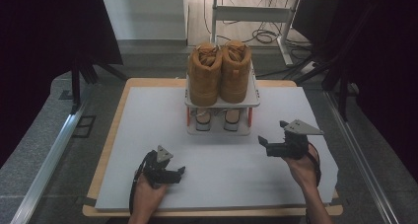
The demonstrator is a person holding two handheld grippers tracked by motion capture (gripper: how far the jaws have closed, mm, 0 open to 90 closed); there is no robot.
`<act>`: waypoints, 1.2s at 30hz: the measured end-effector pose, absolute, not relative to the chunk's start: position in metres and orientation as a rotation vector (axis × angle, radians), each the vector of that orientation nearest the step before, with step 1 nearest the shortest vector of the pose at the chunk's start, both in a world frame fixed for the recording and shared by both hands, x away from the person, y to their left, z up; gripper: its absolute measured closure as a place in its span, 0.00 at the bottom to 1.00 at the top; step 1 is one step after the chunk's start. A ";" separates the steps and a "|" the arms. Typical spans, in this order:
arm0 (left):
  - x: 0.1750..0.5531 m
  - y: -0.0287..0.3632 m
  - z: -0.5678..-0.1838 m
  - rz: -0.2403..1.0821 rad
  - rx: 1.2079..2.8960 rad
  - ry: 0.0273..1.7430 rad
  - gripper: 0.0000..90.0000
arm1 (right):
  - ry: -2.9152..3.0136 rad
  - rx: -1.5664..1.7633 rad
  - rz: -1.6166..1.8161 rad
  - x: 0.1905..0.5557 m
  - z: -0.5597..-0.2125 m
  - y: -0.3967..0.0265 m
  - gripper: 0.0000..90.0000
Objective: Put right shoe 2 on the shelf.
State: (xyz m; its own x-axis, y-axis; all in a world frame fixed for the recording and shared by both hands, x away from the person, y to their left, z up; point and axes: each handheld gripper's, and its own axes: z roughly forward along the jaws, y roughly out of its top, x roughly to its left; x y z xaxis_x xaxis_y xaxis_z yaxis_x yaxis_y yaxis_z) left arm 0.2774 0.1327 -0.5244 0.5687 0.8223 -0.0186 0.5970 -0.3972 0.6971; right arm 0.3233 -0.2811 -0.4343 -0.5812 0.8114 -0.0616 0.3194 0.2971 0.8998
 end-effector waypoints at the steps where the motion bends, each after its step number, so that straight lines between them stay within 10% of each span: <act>1: 0.277 0.133 -0.524 0.435 2.134 1.130 0.15 | 2.052 1.009 1.244 0.323 -0.437 -0.283 0.02; 36: 0.277 0.133 -0.524 0.435 2.138 1.128 0.15 | 2.125 1.197 1.078 0.301 -0.499 -0.338 0.02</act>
State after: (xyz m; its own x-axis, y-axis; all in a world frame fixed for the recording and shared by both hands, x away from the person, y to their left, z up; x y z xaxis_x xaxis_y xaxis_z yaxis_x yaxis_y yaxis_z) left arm 0.2773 0.1329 -0.5243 0.5701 0.8214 -0.0172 0.5969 -0.3998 0.6956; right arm 0.3010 -0.3381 -0.4992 -0.5085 0.8608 -0.0212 0.4911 0.3102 0.8140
